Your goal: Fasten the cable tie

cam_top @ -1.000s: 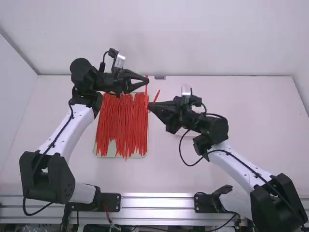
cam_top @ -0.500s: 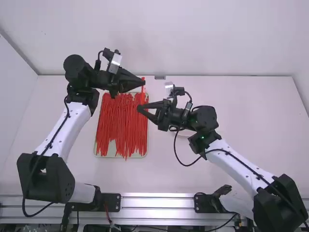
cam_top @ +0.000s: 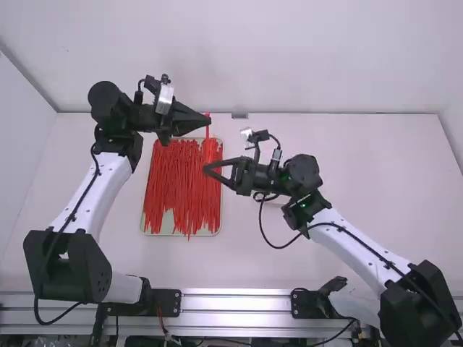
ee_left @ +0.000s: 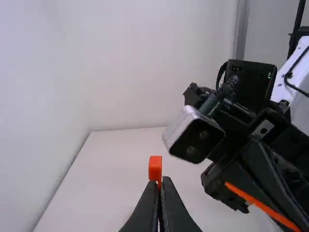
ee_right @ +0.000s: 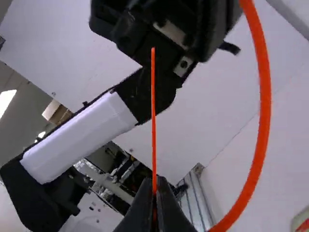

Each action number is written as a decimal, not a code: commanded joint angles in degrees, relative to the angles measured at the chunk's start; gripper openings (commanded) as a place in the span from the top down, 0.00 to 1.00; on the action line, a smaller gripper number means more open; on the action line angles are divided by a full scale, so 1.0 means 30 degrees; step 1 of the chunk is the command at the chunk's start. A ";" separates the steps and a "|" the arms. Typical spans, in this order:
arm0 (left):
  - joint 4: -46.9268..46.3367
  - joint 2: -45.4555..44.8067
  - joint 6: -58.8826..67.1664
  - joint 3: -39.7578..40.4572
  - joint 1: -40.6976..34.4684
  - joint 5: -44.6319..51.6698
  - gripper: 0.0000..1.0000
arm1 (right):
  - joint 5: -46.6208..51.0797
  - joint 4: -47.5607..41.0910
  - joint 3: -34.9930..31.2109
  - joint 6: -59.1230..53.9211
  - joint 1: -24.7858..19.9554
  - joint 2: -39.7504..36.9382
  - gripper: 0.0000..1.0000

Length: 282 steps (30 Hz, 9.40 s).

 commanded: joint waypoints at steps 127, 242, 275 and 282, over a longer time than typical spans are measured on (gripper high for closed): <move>1.5890 -0.0160 -0.5632 -0.5217 0.0015 0.0240 0.99 | 0.1501 -0.0517 0.0736 0.0321 0.0590 -0.0204 1.00; 1.7908 -0.0168 -0.7861 -0.6229 -0.0503 0.0233 0.99 | 0.0393 0.1064 0.1727 0.0182 -0.3016 -0.0204 0.67; 1.7704 -0.0160 -0.8641 -0.6477 -0.2011 0.0219 0.99 | 0.1967 0.1202 0.1734 0.0313 -0.1858 -0.0204 0.63; 1.7697 -0.0160 -0.8655 -0.6776 -0.2098 0.0233 0.99 | 0.1960 0.1209 0.1734 0.0109 -0.1596 -0.0204 1.00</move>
